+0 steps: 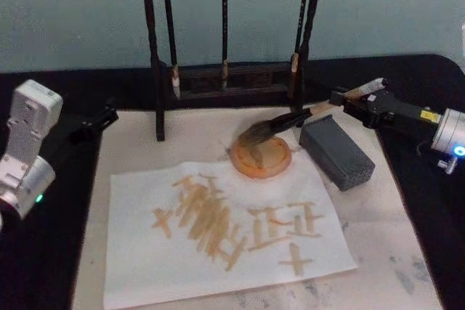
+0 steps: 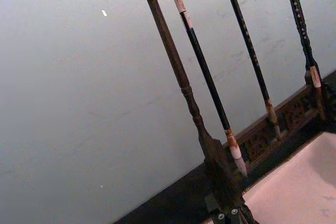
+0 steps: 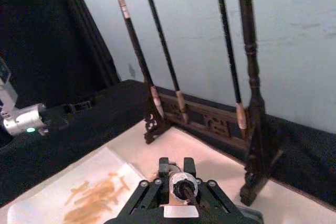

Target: Pick up the brush from the inkstone, write on the paper, then place the brush back to its original position.

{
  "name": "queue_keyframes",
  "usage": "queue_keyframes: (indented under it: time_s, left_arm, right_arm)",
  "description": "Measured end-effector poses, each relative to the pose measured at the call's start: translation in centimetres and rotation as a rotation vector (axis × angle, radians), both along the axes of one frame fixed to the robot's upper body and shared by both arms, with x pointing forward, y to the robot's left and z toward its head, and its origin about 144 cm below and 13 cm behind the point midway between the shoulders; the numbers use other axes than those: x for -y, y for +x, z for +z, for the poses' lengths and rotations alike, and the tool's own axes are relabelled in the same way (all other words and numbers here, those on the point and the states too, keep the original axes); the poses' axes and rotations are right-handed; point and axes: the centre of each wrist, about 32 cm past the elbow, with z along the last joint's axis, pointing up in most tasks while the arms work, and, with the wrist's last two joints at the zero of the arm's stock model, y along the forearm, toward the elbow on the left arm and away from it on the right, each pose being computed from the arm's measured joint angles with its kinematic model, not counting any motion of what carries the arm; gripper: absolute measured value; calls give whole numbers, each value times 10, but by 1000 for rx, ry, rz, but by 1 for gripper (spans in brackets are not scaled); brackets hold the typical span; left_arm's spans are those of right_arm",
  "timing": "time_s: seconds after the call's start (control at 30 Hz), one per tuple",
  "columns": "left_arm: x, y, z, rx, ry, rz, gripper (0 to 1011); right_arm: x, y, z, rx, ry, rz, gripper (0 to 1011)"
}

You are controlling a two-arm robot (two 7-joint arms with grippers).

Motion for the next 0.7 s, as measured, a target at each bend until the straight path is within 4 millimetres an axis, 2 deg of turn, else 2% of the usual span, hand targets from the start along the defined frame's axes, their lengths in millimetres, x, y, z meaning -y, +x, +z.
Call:
queue_keyframes:
  time_s: [0.4,0.7]
  left_arm:
    - [0,0,0,0,0,0,1002]
    - [0,0,0,0,0,0,1002]
  right_arm:
    - [9,18,-11,-35,0,-8,166]
    - [10,23,-15,-46,1,-12,165]
